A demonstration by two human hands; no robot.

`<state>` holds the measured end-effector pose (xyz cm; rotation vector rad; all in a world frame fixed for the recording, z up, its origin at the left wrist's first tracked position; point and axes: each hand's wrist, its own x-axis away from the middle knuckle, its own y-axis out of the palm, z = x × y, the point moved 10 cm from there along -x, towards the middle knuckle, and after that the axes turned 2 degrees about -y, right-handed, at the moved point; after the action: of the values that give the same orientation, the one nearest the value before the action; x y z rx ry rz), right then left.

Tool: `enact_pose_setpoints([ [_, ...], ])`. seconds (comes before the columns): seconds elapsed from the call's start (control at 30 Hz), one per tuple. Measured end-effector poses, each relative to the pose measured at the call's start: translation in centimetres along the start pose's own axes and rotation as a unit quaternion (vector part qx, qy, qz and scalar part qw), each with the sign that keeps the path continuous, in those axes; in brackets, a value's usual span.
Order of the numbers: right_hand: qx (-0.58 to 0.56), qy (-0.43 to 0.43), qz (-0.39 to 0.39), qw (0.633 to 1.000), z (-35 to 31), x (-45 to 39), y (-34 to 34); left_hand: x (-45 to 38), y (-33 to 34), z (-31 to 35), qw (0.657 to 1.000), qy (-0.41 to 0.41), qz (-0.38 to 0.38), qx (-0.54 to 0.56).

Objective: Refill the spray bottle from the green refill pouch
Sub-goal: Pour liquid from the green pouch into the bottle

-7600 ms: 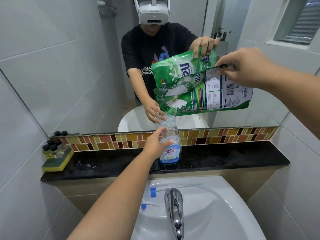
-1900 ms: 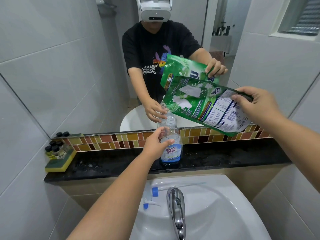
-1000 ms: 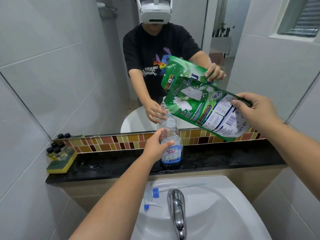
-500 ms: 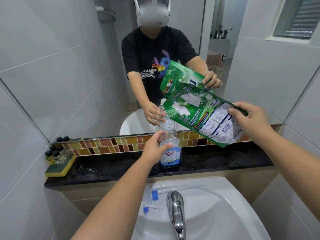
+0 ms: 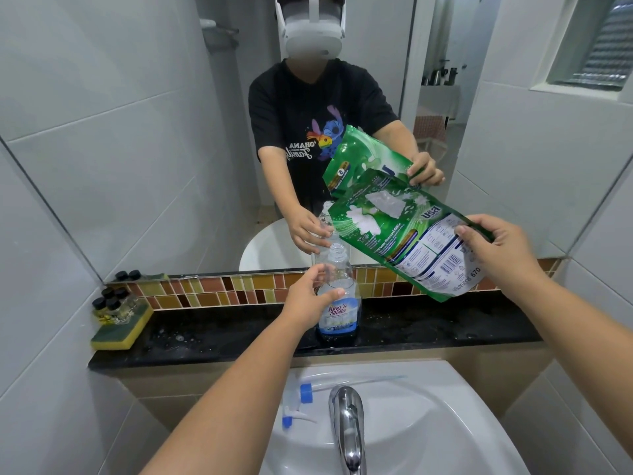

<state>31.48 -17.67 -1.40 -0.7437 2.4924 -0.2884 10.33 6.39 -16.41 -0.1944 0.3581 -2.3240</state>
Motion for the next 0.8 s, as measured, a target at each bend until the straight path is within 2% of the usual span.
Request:
enact_pose_setpoints([
  [0.23, 0.086, -0.039, -0.013, 0.995, -2.8, -1.5, -0.6, 0.1, -0.2, 0.2, 1.000, 0.004, -0.002, -0.008],
  [0.43, 0.188, -0.124, -0.041, 0.973, -7.0, -2.9, -0.1, -0.2, -0.3, 0.4, 1.000, 0.002, 0.002, -0.020],
  [0.63, 0.221, -0.149, -0.062, 0.962, -8.8, -3.8, 0.3, -0.2, -0.7, 1.1, 0.999, 0.011, -0.002, -0.035],
  [0.8, 0.248, -0.168, -0.069, 0.952, -9.9, -4.1, 0.4, 0.1, -1.2, 3.6, 0.998, 0.057, -0.001, -0.011],
])
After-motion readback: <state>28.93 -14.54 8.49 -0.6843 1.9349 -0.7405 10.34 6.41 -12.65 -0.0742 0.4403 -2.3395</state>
